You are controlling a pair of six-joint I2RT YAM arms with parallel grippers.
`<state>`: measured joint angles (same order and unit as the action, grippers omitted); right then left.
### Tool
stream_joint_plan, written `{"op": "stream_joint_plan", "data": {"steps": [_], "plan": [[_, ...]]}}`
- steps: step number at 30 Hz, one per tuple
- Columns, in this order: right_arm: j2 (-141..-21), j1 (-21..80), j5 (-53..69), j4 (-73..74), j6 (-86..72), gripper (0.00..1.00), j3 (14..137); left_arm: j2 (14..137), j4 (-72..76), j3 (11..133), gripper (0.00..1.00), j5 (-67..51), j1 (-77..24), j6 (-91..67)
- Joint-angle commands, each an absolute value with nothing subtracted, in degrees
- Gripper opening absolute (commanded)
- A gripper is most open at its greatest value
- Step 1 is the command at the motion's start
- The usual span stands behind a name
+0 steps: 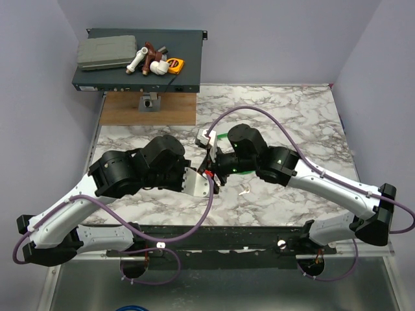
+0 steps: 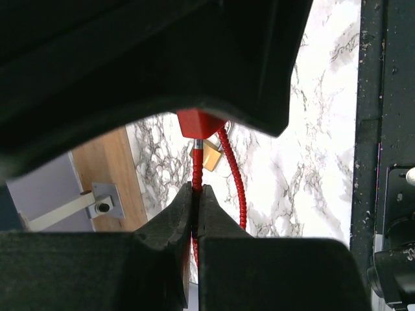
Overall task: Unlock with the key
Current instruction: Unlock the lock.
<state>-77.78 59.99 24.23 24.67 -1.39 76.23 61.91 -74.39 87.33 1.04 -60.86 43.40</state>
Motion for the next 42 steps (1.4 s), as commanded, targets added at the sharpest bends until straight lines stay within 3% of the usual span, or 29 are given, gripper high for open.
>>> {"op": "stream_joint_plan", "data": {"steps": [1, 3, 7, 8, 13, 23, 31, 42], "plan": [[-75.5, 60.0, 23.8, 20.9, -0.6, 0.61, 72.5, 61.7, -73.1, 88.9, 0.00, 0.1, -60.7, 42.6], [-74.7, 60.0, 22.7, 18.9, -0.6, 0.49, 71.0, 61.9, -73.2, 89.1, 0.00, -1.0, -60.4, 42.4], [-73.0, 60.0, 20.5, 12.8, 1.6, 0.07, 68.1, 62.2, -73.3, 89.6, 0.00, -2.1, -60.2, 42.0], [-72.3, 60.1, 20.4, 11.0, 1.8, 0.01, 67.2, 62.3, -73.4, 90.0, 0.00, -2.3, -60.2, 41.8], [-68.4, 60.0, 19.9, 0.7, -0.7, 0.01, 60.8, 62.8, -73.4, 90.9, 0.00, -3.3, -60.1, 40.9], [-60.4, 60.1, 13.3, -34.0, -12.9, 0.01, 43.4, 64.0, -72.7, 91.0, 0.00, -7.0, -60.0, 38.6], [-65.7, 60.1, 8.1, -57.0, -24.2, 0.01, 39.3, 65.0, -72.6, 88.0, 0.00, -14.5, -60.1, 35.8], [-61.1, 60.0, 1.2, -60.5, -27.2, 0.01, 34.7, 63.0, -72.2, 84.4, 0.00, -9.1, -58.6, 37.9]]}}
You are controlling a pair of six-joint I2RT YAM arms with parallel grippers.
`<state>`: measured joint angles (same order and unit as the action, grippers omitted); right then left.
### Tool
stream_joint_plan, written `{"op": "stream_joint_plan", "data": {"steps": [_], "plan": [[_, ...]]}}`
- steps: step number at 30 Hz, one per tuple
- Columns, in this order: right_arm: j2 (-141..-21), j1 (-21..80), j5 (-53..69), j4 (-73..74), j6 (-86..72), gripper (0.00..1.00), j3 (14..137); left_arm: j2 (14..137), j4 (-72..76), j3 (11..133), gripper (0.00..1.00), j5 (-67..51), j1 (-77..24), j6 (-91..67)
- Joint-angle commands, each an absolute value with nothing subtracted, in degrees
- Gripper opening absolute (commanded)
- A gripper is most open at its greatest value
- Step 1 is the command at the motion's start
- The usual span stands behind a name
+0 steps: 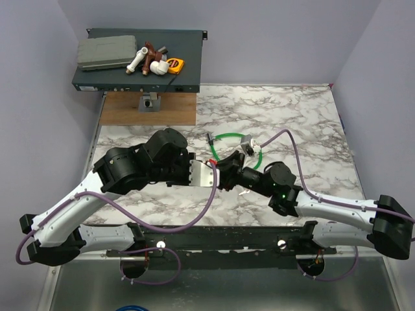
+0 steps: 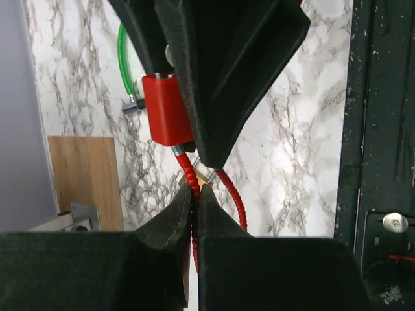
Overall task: Unlock with the key
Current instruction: Unlock the lock.
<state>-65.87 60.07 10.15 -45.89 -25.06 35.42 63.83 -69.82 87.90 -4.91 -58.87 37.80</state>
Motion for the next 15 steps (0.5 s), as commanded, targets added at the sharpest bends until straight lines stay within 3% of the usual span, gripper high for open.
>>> {"op": "stream_joint_plan", "data": {"steps": [1, 8, 12, 15], "plan": [[-60.4, 60.0, 0.2, -60.6, -27.3, 0.01, 34.2, 61.9, -72.2, 83.6, 0.00, -8.7, -57.9, 38.0], [-59.7, 59.9, -4.9, -65.2, -30.3, 0.01, 29.9, 59.2, -71.9, 90.6, 0.00, -15.4, -43.9, 34.4], [-58.7, 59.1, -3.8, -65.3, -29.8, 0.01, 31.3, 54.3, -70.6, 83.5, 0.00, -18.1, -41.4, 33.6], [-59.9, 59.0, -0.7, -63.3, -29.9, 0.01, 32.6, 52.7, -66.5, 81.2, 0.00, -13.4, -41.0, 30.4]]}}
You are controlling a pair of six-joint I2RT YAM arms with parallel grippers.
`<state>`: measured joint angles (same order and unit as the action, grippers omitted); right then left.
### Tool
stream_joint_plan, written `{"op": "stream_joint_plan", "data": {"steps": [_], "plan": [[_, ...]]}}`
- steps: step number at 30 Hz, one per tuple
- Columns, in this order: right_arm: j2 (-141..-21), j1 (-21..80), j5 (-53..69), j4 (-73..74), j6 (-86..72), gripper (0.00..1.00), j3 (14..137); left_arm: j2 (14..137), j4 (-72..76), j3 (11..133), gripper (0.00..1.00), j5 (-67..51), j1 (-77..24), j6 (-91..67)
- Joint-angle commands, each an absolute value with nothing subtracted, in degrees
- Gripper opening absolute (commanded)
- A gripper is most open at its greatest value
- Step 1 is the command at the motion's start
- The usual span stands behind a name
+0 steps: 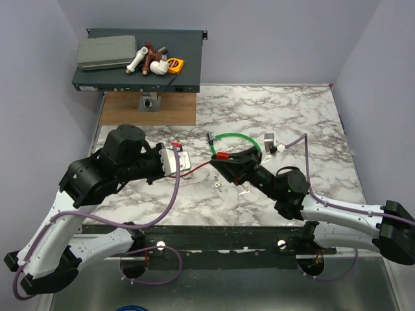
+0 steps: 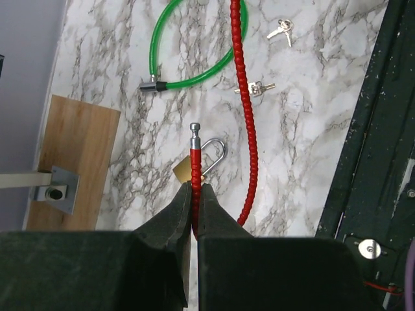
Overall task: Unlock with the key
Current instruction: Unlock the lock, then place the lock at the center of the board.
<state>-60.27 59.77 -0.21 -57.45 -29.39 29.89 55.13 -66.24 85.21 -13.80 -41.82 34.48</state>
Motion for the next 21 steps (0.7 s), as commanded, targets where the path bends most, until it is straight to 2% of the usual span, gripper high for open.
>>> {"op": "stream_joint_plan", "data": {"steps": [1, 4, 5, 6, 7, 8, 11, 16, 21], "plan": [[-60.5, 59.0, -0.4, -62.9, -30.0, 0.01, 32.6, 52.4, -64.0, 81.3, 0.00, -11.5, -40.4, 28.8], [-61.4, 59.0, 4.4, -54.4, -28.4, 0.01, 34.5, 52.9, -59.6, 82.9, 0.22, -5.1, -37.4, 25.7], [-61.6, 59.0, 4.9, -51.4, -28.3, 0.01, 34.8, 53.2, -58.9, 83.4, 0.43, -3.6, -36.5, 24.9], [-61.7, 59.0, 5.5, -50.7, -28.3, 0.01, 34.1, 53.9, -59.1, 84.4, 0.59, -3.2, -35.4, 24.1], [-61.7, 59.0, 6.2, -50.2, -28.2, 0.01, 33.5, 54.9, -60.5, 85.8, 0.86, -3.7, -34.1, 23.5], [-62.0, 59.0, 6.5, -48.4, -28.1, 0.01, 33.5, 56.5, -62.6, 88.0, 0.98, -4.1, -32.9, 22.7], [-63.1, 59.0, 8.7, -45.3, -27.5, 0.01, 33.4, 60.3, -67.2, 93.9, 0.98, -8.2, -26.9, 20.5], [-66.2, 59.0, 9.9, -43.4, -26.1, 0.01, 33.5, 62.5, -72.6, 97.0, 0.98, -18.9, -17.3, 21.5], [-75.0, 59.1, 13.9, -44.2, -24.5, 0.01, 36.2, 62.4, -76.5, 92.3, 0.98, -24.6, -12.7, 24.2]]}}
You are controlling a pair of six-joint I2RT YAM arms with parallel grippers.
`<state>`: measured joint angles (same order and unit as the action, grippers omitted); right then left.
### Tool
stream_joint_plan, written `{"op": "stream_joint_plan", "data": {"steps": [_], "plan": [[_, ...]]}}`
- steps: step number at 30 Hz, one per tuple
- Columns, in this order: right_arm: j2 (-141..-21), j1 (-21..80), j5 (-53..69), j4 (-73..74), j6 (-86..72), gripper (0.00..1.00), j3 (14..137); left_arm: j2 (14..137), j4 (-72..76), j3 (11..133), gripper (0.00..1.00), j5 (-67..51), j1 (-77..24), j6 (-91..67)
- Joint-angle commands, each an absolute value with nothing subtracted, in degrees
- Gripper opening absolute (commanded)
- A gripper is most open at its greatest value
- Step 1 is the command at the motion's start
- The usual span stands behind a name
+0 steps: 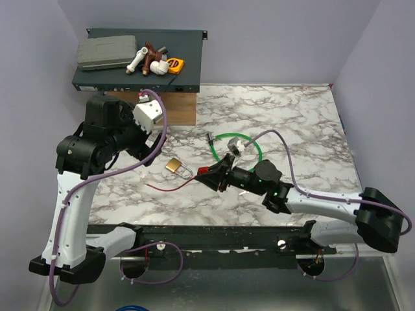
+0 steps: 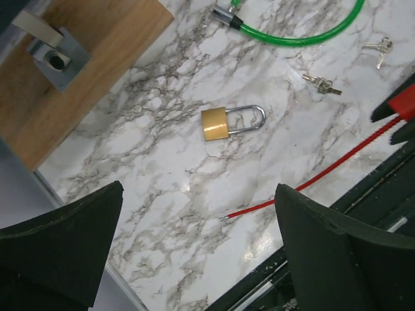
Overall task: Unlock with the key
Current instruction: Place the lock at the center of the board.
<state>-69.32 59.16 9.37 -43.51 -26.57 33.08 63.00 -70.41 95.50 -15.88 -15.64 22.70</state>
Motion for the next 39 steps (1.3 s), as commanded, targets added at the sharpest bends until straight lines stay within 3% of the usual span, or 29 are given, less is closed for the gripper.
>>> {"op": "stream_joint_plan", "data": {"steps": [1, 11, 17, 19, 26, 29, 34, 37, 39], "plan": [[-76.8, 59.0, 14.6, -45.3, -24.6, 0.01, 36.7, 61.8, -76.0, 90.8, 0.98, -25.2, -12.3, 24.4], [-101.8, 59.1, 16.3, -60.3, -31.6, 0.01, 44.9, 58.1, -69.0, 77.9, 0.98, -21.4, -11.9, 26.5], [-111.3, 59.3, 16.1, -60.8, -37.8, 0.02, 46.9, 55.4, -65.0, 72.1, 0.98, -22.5, -11.9, 26.8], [-112.0, 59.6, 14.4, -56.2, -38.6, 0.09, 47.4, 54.5, -63.7, 70.1, 0.98, -22.2, -11.9, 27.0], [-111.0, 59.6, 14.2, -44.8, -38.1, 0.52, 45.4, 56.2, -64.6, 66.4, 0.98, -20.4, -11.9, 27.4], [-109.8, 59.6, 13.2, -40.9, -37.1, 0.65, 44.5, 56.2, -64.1, 64.9, 0.98, -19.2, -11.9, 27.5], [-106.4, 59.6, 10.3, -30.2, -34.2, 0.77, 47.5, 55.7, -63.5, 63.7, 0.98, -16.8, -11.9, 27.4], [-102.3, 59.5, 5.9, -20.9, -31.1, 0.92, 50.8, 55.5, -63.2, 63.1, 0.98, -15.7, -11.9, 27.5], [-99.3, 59.6, 1.0, -13.0, -29.1, 0.94, 54.0, 55.3, -62.8, 62.7, 0.98, -14.9, -11.9, 27.3]]}}
